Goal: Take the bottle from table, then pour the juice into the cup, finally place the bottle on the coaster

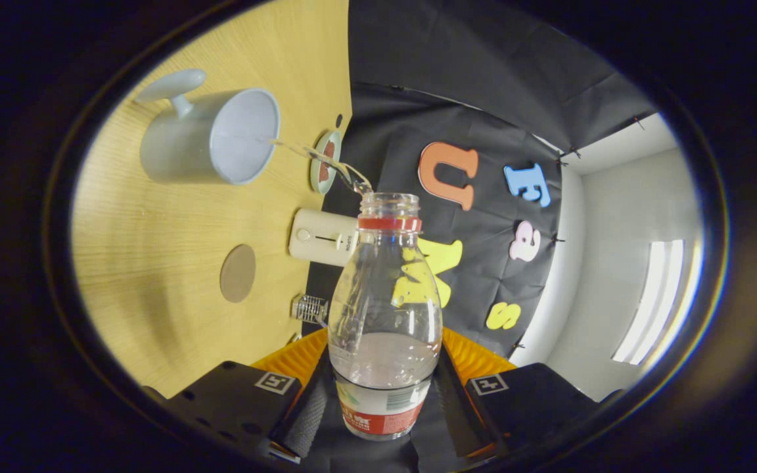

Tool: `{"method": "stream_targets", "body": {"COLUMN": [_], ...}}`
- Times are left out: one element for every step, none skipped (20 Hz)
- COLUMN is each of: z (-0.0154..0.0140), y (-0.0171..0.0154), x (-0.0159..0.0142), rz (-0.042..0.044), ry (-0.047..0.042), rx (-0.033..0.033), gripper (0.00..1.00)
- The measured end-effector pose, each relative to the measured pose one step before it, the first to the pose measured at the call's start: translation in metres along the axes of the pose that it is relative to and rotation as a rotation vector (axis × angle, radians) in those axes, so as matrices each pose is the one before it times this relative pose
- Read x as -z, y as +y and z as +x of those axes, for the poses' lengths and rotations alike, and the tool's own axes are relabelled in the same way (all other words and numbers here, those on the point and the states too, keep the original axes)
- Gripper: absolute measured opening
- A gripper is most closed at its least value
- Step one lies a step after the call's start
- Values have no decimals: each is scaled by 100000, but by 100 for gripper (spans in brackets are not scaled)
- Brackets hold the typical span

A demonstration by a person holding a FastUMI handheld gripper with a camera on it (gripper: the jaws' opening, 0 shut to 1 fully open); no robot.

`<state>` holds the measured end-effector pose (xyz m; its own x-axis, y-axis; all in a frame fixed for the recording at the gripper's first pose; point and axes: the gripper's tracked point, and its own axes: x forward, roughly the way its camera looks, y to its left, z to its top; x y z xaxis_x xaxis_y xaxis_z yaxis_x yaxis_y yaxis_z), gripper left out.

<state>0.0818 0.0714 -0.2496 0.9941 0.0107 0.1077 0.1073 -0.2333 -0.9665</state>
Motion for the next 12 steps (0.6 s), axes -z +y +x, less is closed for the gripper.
{"method": "stream_targets", "body": {"z": [99,-6,63,67,-19,-208,-100,119,-18,0,-152,246], "y": [-23,24,-46,128,88,1,-39,-4,13,-43,-179,-248], "x": [-94,35,137,-74,-170,-141,26,-35,-82,-165,-130,-64], "rz": [-298,-388,-72,-41,-168,-382,-726,-104,-94,-450,-340,-231], "ry": [-459,-36,247,-427,-443,-754,88,-185,-449,-703,-505,-551], "rx": [22,93,267,-52,-176,-2,66,418,116,399,802,45], "gripper": [82,82,82,82,82,82,82,82,82,82,82,82]}}
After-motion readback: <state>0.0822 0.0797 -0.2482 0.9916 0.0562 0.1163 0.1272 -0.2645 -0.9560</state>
